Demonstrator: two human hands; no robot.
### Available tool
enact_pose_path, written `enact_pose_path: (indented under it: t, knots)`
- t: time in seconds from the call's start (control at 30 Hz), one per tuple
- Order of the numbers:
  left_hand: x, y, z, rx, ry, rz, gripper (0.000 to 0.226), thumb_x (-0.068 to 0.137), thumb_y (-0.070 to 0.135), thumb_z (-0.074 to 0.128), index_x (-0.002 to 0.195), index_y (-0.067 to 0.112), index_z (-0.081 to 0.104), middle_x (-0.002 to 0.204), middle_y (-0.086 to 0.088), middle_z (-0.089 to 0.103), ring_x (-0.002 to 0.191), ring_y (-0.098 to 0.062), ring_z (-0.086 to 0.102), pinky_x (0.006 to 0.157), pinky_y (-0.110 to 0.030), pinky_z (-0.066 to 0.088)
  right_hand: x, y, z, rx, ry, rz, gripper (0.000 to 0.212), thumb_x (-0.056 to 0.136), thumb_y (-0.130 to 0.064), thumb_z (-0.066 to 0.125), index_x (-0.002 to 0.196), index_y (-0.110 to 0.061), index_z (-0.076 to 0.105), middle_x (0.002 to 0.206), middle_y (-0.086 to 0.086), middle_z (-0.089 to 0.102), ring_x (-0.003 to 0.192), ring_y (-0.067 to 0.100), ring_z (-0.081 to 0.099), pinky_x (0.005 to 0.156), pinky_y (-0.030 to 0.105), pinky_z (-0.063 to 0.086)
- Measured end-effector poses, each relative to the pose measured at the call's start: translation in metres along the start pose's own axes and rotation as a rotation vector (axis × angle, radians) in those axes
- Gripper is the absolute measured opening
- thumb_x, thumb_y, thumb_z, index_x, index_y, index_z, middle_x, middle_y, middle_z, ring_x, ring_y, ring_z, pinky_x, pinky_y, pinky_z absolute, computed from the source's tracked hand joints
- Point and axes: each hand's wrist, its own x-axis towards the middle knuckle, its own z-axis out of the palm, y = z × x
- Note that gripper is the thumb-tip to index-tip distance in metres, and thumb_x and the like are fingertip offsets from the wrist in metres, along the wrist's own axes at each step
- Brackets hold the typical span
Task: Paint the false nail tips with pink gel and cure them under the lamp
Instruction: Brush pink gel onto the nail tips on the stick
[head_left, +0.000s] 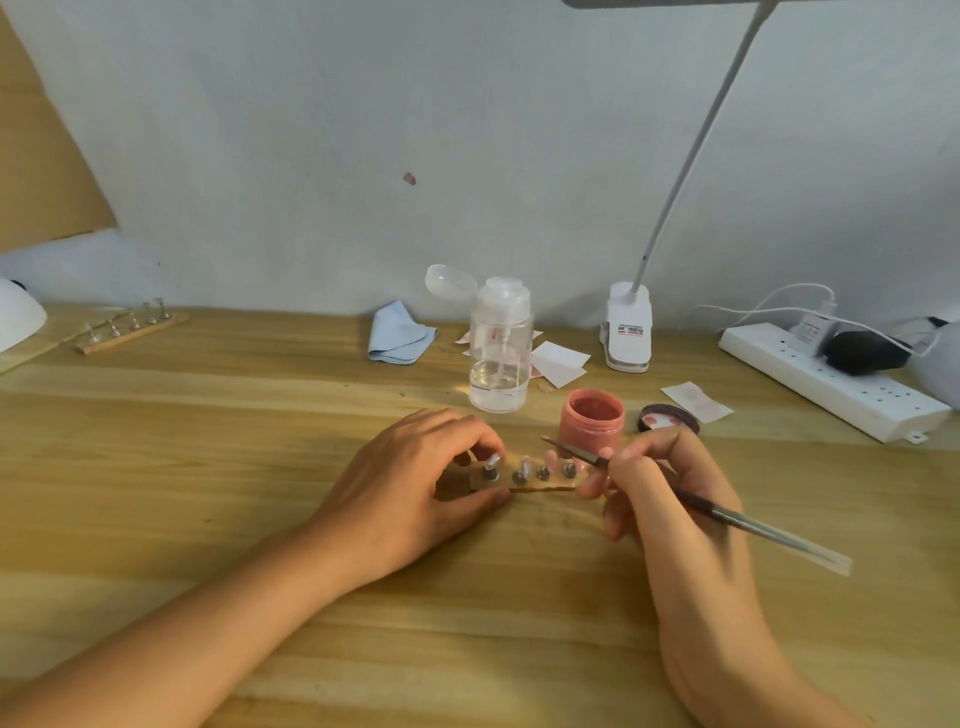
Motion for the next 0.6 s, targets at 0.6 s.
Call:
enact_pose_path:
  t: [0.6]
  knots:
    - [0.0, -0.0026, 0.002, -0.017, -0.018, -0.069, 0.026, 0.078, 0.052, 0.068, 0.099, 0.037, 0.062, 0.09, 0.026, 0.061, 0.091, 0.003, 0.057, 0.075, -0.016, 0.044, 0.0007, -0.0019, 0.0018, 0.004, -0.026, 0.044, 0.019, 0.089, -0.001, 0.059, 0.075, -0.003, 0.046, 0.064, 0.014, 0.07, 0.05, 0.01, 0.055, 0.053, 0.016, 0.046]
